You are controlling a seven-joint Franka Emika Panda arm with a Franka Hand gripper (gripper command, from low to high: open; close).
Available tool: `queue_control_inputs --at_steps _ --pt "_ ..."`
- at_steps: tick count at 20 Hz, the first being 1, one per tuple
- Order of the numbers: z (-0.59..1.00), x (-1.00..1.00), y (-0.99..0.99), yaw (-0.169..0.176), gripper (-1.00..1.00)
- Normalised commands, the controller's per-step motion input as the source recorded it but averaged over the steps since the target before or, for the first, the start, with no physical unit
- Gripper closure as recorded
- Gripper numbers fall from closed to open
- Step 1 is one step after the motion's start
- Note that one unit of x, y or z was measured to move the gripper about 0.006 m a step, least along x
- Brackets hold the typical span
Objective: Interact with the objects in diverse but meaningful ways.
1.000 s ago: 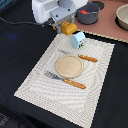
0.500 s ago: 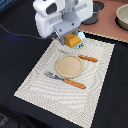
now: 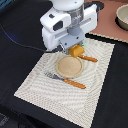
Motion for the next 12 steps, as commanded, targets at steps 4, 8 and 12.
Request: queue_control_inputs --at_steps 4,8,12 --pt "-0.24 0.16 -0.16 0.000 1.00" --pt "-0.21 0.23 -0.28 0.000 1.00" --pt "-0.14 0.38 -0.27 0.000 1.00"
